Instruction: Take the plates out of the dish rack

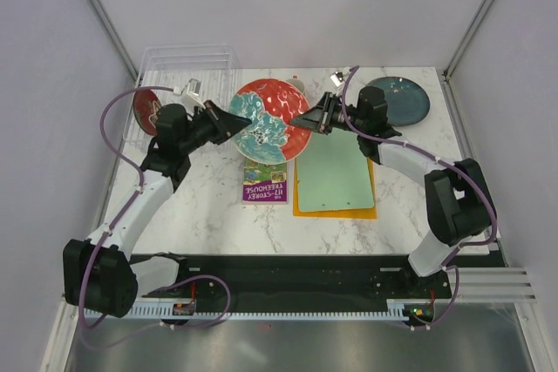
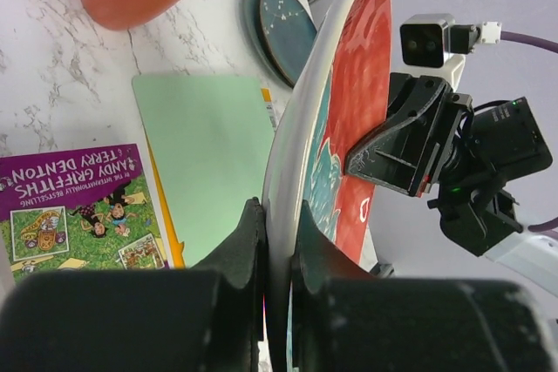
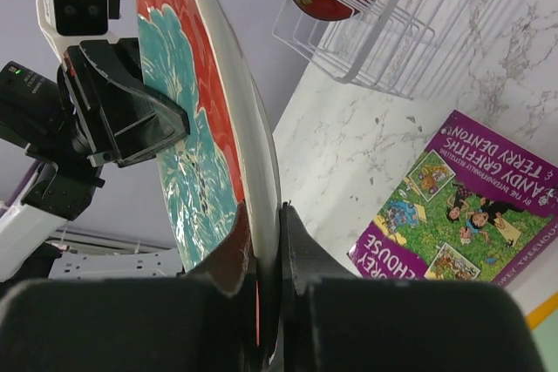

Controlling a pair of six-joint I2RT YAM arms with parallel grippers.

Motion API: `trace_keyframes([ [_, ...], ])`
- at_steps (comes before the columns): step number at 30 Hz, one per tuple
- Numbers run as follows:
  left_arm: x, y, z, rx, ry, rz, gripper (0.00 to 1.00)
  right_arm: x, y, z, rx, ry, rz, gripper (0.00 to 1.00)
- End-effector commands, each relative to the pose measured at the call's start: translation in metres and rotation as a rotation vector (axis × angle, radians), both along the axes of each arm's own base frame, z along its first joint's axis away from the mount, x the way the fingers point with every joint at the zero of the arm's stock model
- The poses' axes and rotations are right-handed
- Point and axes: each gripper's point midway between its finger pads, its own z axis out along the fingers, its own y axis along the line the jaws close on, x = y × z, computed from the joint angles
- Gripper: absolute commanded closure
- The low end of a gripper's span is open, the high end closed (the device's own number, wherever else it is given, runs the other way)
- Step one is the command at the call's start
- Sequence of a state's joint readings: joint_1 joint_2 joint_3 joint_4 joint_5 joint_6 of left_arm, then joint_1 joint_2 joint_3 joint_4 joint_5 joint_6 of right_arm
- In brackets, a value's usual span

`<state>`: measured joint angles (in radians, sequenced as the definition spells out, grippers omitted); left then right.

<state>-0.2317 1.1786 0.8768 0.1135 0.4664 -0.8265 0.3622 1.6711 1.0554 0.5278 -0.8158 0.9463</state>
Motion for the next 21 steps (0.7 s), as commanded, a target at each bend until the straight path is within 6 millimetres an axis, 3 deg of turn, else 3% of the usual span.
trace_keyframes([
  [1, 0.000, -0.007, 0.057, -0.056, -0.174, -0.028, 0.82, 0.014, -0.017, 0.023, -0.051, -0.154, -0.097, 1.00],
  [3, 0.004, -0.001, 0.040, 0.038, -0.149, -0.007, 0.70, 0.032, -0.045, 0.015, -0.166, -0.163, -0.211, 1.00],
  [4, 0.012, 0.009, 0.043, 0.082, -0.158, 0.052, 0.56, 0.038, -0.058, 0.033, -0.188, -0.202, -0.259, 1.00],
  [5, 0.012, 0.017, 0.026, 0.147, -0.099, 0.080, 0.45, 0.050, -0.081, 0.035, -0.225, -0.202, -0.328, 1.00],
  [6, 0.016, 0.026, 0.021, 0.221, -0.119, 0.108, 0.32, 0.057, -0.100, 0.032, -0.270, -0.193, -0.387, 1.00],
  [7, 0.018, 0.033, 0.023, 0.268, -0.122, 0.138, 0.30, 0.062, -0.115, 0.046, -0.268, -0.214, -0.426, 1.00],
  [8, 0.023, 0.046, 0.021, 0.327, -0.123, 0.204, 0.28, 0.072, -0.144, 0.050, -0.275, -0.210, -0.491, 1.00],
  [10, 0.026, 0.066, 0.013, 0.439, -0.114, 0.268, 0.23, 0.083, -0.173, 0.060, -0.291, -0.214, -0.550, 1.00],
  [13, 0.024, 0.084, 0.011, 0.534, -0.134, 0.322, 0.23, 0.102, -0.220, 0.063, -0.316, -0.196, -0.641, 1.00],
  [17, 0.018, 0.103, 0.009, 0.628, -0.163, 0.378, 0.21, 0.128, -0.275, 0.048, -0.372, -0.128, -0.752, 1.00],
  [21, 0.013, 0.122, 0.001, 0.783, -0.206, 0.395, 0.17, 0.153, -0.309, 0.031, -0.389, -0.082, -0.808, 1.00],
])
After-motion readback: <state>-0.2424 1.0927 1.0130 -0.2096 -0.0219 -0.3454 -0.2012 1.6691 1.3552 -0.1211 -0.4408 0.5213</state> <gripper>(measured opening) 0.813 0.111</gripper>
